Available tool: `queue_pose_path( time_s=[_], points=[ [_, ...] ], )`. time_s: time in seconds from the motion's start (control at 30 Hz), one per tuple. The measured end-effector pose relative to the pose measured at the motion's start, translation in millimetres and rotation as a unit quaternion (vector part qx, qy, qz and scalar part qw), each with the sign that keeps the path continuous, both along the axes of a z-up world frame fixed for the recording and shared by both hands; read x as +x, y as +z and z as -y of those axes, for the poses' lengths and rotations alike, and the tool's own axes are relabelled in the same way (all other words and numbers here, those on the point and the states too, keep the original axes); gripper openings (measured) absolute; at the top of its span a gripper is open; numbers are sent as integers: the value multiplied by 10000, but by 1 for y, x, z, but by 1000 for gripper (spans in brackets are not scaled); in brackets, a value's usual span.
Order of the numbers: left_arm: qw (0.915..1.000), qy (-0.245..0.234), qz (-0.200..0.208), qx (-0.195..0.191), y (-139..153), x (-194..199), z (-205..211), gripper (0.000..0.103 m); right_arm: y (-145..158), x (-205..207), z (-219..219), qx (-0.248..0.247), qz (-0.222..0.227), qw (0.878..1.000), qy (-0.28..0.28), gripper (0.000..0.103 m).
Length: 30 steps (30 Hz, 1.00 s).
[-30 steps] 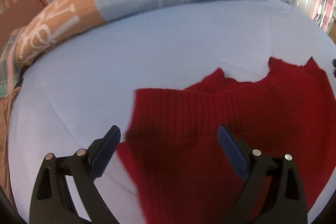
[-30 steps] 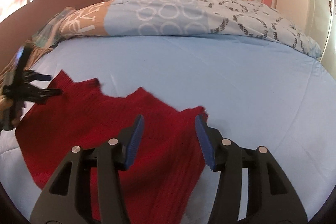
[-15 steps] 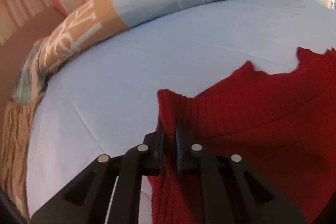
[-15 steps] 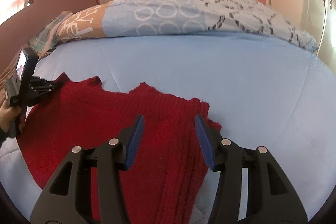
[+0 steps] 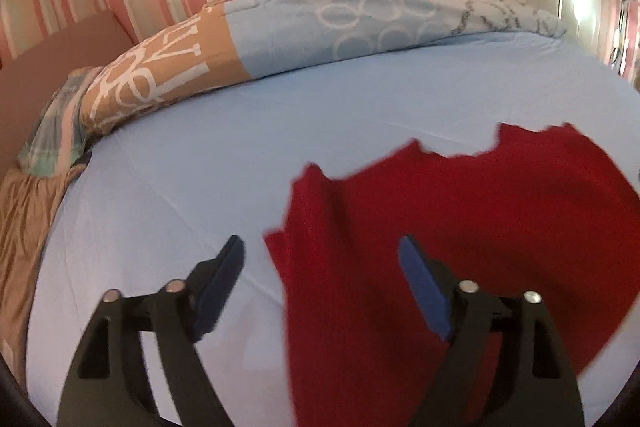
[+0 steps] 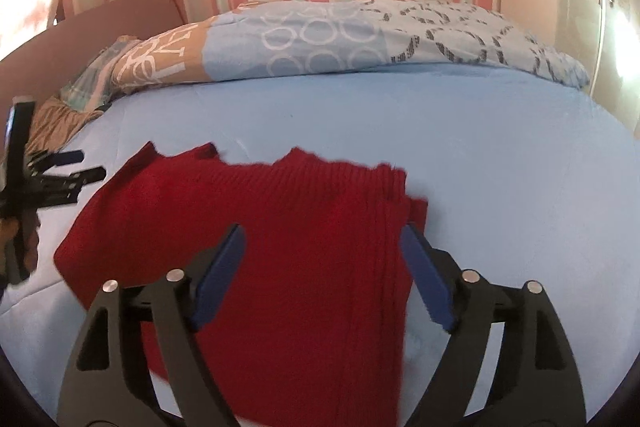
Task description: Fold small clothes
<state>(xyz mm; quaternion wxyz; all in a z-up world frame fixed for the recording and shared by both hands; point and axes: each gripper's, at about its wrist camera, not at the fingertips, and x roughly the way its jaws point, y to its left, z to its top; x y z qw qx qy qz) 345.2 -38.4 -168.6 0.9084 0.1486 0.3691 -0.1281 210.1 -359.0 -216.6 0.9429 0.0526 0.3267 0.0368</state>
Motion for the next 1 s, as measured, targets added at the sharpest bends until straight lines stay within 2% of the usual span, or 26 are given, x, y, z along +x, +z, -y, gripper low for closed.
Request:
queue_pose_path(
  time_s=[0.07,0.17,0.27,0.33,0.37,0.47,0.53,0.63,0.7,0.8,0.9,0.97,1.0],
  points=[
    [9999,-24,-26,-94,-2,-28,9,85,-6,-10,-9,59,-62,10000,34,83],
    [9996,115,-140,-202,-12,-49,21,85,-17,-16,-25,148,-252,9993,244,83],
    [9986,248,-458,-122,-33,-51,30,85,-32,-14,-47,-284,-516,9968,532,82],
    [9972,394,-637,-52,-48,-50,26,85,-52,-7,-40,-429,-860,9950,278,80],
    [9962,437,-748,-59,-55,-46,23,85,-58,-6,-33,-344,-962,9946,198,72],
    [9958,467,-776,-100,-60,-48,19,88,-67,-7,-11,26,-1014,9948,63,61],
    [9952,539,-811,-98,-62,-47,18,89,-68,-8,-7,62,-1005,9949,77,59],
    [9935,691,-893,-125,-68,-44,14,97,-73,-9,-5,178,-976,9950,86,59],
    [9928,735,-935,-166,-69,-44,13,98,-73,-11,-3,222,-958,9951,109,60],
    [9919,822,-963,-44,-64,-45,18,97,-69,-12,-7,215,-964,9948,255,70],
    [9908,881,-1018,-144,-54,-48,19,97,-56,-19,-23,-198,-970,9940,460,87],
    [9905,902,-1006,-238,-47,-51,18,97,-39,-36,-31,-403,-674,9954,557,100],
    [9906,900,-995,-260,-43,-51,18,97,-33,-43,-32,-457,-584,9956,572,100]
  ],
)
